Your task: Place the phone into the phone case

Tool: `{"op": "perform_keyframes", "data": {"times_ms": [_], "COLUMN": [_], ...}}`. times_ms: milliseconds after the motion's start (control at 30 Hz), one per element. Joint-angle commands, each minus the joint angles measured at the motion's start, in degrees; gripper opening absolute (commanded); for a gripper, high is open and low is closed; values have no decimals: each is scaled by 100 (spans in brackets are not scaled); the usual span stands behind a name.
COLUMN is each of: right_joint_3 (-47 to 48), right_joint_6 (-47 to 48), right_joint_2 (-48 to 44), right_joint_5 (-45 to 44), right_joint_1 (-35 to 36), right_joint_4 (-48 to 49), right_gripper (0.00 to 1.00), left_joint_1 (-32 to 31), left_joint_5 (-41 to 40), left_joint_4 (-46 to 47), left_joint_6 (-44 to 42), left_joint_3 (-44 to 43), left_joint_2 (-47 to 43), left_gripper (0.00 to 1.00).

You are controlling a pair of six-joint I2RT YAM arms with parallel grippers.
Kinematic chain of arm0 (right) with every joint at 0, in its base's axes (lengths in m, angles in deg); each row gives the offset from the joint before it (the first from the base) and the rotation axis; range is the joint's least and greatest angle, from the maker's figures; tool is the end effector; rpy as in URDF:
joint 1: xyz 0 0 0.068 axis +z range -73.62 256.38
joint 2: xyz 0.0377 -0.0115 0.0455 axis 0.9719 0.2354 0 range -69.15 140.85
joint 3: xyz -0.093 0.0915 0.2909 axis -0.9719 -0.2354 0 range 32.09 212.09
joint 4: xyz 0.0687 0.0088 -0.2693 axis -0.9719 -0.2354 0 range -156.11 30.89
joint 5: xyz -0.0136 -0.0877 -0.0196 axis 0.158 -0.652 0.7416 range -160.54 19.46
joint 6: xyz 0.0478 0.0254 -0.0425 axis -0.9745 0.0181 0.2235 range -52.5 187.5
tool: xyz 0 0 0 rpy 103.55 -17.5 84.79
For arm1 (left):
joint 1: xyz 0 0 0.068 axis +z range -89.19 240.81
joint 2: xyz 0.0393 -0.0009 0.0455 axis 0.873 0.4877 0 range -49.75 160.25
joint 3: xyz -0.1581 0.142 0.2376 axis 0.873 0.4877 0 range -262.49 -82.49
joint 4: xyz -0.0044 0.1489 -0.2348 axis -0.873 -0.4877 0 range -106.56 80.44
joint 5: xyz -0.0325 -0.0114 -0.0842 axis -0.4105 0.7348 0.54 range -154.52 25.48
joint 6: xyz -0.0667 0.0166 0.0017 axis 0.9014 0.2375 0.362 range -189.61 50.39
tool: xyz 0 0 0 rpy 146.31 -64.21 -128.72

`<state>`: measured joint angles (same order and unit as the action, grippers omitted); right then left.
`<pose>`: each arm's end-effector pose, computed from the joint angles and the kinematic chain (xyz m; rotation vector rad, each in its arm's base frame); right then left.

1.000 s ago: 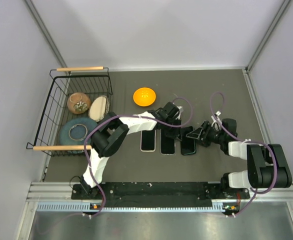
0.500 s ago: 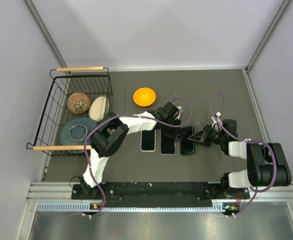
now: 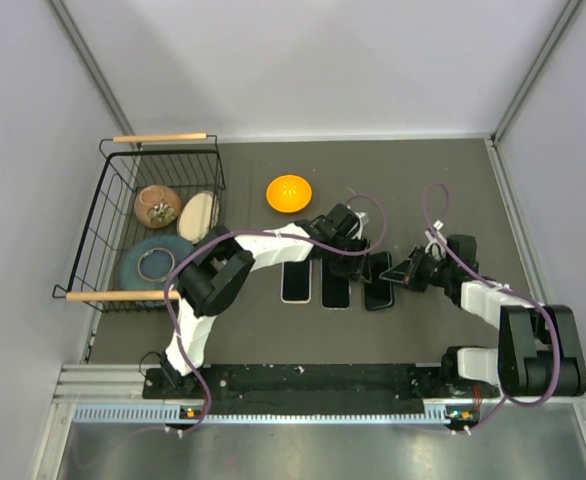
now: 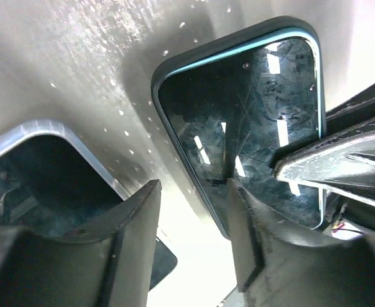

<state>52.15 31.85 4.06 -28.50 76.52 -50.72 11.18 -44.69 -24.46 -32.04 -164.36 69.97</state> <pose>0.2174 0.0378 0.1561 0.3597 2.3611 1.1644 0.3063 -0.3893 0.1694 0.4477 2.7031 -0.9820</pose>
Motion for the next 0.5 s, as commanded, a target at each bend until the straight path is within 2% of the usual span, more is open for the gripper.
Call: {"op": "perform_keyframes", "data": {"times_ms": [0,167,233,333,467], "right_joint_3": [534,439,342,210,235], "right_joint_6": [103,-502,-1027,-1669,-2243], "right_joint_2": [-658,-1203,-1423,-1712,-2143], "right_joint_5": [383,1260,1516,1833,2062], "right_joint_1": [3,3,12,12,12], "right_joint_4": [-319,215,900,1630,2132], "right_gripper": [0,0,0,0,0], "left_joint_1": [76,444,620,761,779], "left_joint_5": [-111,151,371,1047,1522], "left_joint_4": [-127,-216,-41,460,970], "left_joint_6": [-196,-346,-328,-179,101], "left_joint_3": [-93,266,643,1049,1585], "left_joint_2": [-976,-2013,-2416,-2838,-3104], "left_gripper": [59,74,78,80,81]}}
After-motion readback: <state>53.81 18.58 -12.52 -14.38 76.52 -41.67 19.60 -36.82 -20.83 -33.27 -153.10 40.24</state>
